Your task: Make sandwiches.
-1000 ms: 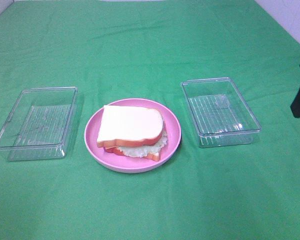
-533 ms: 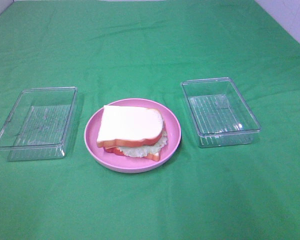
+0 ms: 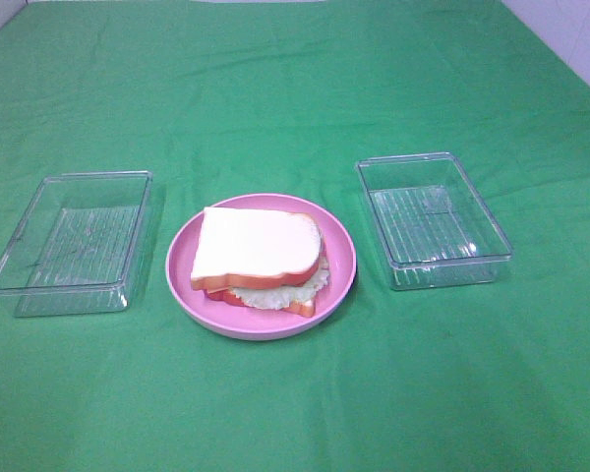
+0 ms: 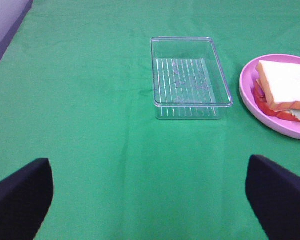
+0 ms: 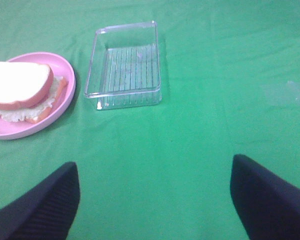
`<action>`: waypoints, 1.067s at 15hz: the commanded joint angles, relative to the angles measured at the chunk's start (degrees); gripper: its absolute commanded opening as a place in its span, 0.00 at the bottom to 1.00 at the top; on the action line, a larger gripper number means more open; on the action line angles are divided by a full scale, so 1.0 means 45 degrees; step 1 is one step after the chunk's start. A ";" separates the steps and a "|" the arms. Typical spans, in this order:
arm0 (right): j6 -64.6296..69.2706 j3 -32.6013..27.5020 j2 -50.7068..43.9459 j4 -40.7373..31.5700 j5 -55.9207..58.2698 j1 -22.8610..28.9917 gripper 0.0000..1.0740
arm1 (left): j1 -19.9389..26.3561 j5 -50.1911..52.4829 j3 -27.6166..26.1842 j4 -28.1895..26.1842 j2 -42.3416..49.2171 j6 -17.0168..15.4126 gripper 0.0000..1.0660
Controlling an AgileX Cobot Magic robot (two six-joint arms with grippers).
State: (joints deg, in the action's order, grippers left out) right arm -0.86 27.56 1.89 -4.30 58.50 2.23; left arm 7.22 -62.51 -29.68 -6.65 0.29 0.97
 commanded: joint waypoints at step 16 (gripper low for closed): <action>0.0191 -0.0382 -0.0879 0.0458 0.1044 -0.0025 0.75 | 0.0013 0.0216 0.0051 -0.0178 0.0191 -0.0025 0.92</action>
State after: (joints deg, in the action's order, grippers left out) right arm -0.34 26.01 -0.23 -2.81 64.00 2.23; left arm 7.22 -62.51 -29.68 -6.88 0.29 0.97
